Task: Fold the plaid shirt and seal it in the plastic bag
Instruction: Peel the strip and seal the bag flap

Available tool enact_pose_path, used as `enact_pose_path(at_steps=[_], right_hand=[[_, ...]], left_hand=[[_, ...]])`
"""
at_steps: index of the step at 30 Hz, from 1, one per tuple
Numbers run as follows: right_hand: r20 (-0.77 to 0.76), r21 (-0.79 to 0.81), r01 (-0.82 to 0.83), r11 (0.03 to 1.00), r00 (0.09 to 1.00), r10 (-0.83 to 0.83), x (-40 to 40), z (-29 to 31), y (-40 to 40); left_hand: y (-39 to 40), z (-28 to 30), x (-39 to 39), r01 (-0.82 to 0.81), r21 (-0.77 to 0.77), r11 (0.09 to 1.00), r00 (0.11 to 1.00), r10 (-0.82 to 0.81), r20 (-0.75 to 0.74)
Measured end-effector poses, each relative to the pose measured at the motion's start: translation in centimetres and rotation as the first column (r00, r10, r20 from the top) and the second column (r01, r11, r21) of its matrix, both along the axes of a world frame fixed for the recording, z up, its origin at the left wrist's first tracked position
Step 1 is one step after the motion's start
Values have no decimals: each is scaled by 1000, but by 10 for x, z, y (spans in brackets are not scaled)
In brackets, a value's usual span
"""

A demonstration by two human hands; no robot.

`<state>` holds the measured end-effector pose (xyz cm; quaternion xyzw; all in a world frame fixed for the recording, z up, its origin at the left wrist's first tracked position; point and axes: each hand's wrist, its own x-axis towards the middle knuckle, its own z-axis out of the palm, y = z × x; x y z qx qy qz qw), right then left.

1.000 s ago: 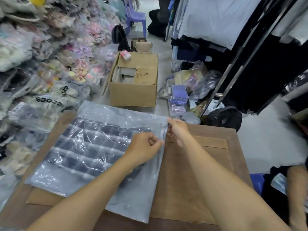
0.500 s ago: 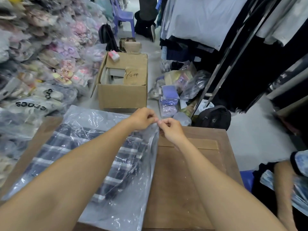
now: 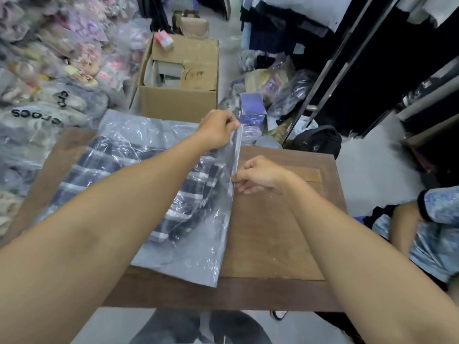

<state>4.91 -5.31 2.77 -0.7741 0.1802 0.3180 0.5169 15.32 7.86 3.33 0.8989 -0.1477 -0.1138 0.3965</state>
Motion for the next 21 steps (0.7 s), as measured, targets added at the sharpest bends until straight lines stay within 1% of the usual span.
enact_pose_path(at_steps=[3, 6, 11, 15, 17, 19, 20, 21], right_hand=[[-142, -15, -135, 991, 981, 132, -21, -4, -1], [-297, 18, -282, 959, 915, 275, -48, -18, 3], [-467, 135, -377, 916, 791, 395, -85, -38, 11], [-527, 239, -416, 877, 703, 477, -106, -46, 19], [-518, 257, -443, 859, 687, 510, -109, -45, 22], [-482, 231, -479, 847, 700, 527, -108, -45, 18], [-452, 209, -461, 862, 736, 504, -105, -46, 15], [-415, 190, -396, 898, 797, 439, -102, -45, 12]], left_hand=[[-9, 0, -2, -72, -15, 997, 997, 72, -6], [-16, 1, 2, -171, -27, 985, 985, 171, -14], [-20, 10, 9, -186, 10, 983, 983, 186, -8], [-23, 14, 9, -217, 6, 976, 975, 217, -39], [-27, 12, 5, -195, 20, 981, 979, 196, -49], [-28, 9, 0, -193, 27, 981, 980, 194, -45], [-28, 7, -1, -197, 18, 980, 979, 198, -46], [-28, 6, -3, -195, 11, 981, 979, 195, -58]])
